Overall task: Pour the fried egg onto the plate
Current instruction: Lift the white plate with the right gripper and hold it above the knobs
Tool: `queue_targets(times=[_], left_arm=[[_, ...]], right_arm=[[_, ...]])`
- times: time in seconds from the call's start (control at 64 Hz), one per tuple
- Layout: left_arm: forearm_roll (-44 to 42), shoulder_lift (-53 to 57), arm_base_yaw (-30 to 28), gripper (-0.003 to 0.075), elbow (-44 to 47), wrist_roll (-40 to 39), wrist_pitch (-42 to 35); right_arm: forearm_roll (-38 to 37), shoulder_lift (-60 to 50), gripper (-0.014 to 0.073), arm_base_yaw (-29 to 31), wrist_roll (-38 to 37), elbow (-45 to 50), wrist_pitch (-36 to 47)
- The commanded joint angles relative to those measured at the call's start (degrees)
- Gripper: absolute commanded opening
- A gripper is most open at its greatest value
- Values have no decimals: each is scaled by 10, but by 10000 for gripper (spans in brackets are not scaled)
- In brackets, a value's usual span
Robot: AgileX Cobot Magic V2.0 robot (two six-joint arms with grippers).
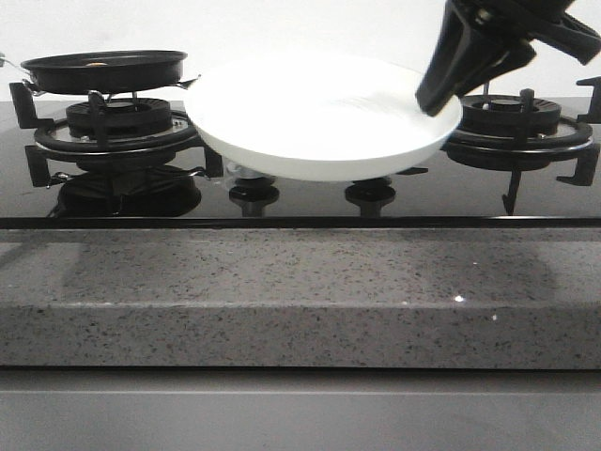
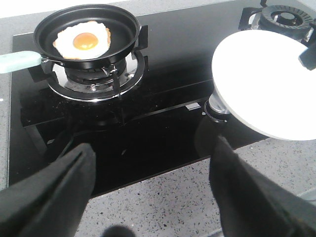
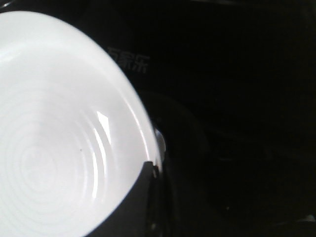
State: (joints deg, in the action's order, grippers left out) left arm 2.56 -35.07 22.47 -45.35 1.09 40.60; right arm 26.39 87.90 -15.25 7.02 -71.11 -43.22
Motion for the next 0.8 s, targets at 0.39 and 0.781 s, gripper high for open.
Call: queue_targets(times=[0.39, 0.781], left_arm=[[6, -4, 4, 491, -19, 0, -45], [6, -4, 4, 491, -19, 0, -45]], right_arm=[[-5, -11, -61, -17, 6, -13, 51], [-5, 9, -61, -17, 6, -13, 48]])
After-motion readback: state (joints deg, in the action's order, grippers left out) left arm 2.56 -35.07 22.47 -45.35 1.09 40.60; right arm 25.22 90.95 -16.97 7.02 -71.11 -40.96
